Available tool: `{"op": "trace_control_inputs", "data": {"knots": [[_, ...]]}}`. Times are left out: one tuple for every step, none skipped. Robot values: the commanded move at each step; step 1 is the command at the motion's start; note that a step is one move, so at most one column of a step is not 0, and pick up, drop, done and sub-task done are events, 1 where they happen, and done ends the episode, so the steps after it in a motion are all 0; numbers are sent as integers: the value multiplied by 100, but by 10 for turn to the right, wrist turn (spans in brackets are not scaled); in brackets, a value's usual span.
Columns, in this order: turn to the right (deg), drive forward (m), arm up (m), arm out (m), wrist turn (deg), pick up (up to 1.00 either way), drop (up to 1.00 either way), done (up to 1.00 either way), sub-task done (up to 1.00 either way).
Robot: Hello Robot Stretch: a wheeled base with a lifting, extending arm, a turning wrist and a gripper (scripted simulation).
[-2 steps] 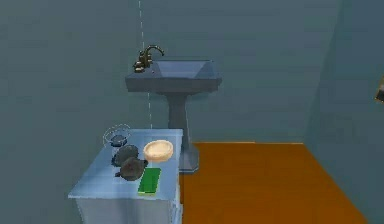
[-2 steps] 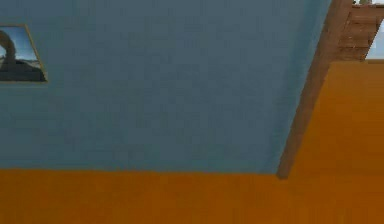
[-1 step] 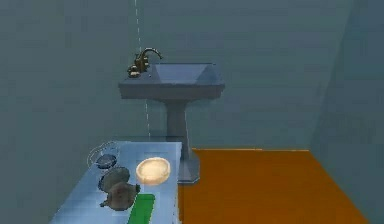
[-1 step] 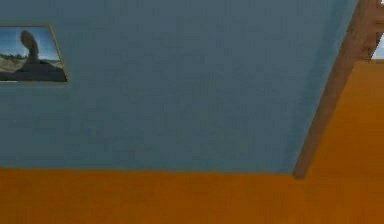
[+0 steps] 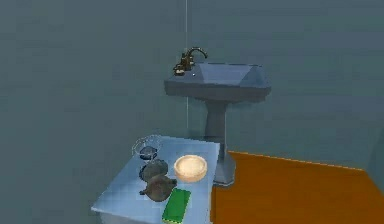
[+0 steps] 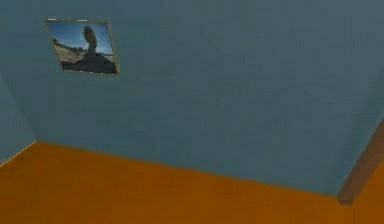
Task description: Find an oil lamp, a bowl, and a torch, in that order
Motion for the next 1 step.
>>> {"op": "trace_control_inputs", "data": {"knots": [[0,0,0,0,0,0,0,0,100]]}}
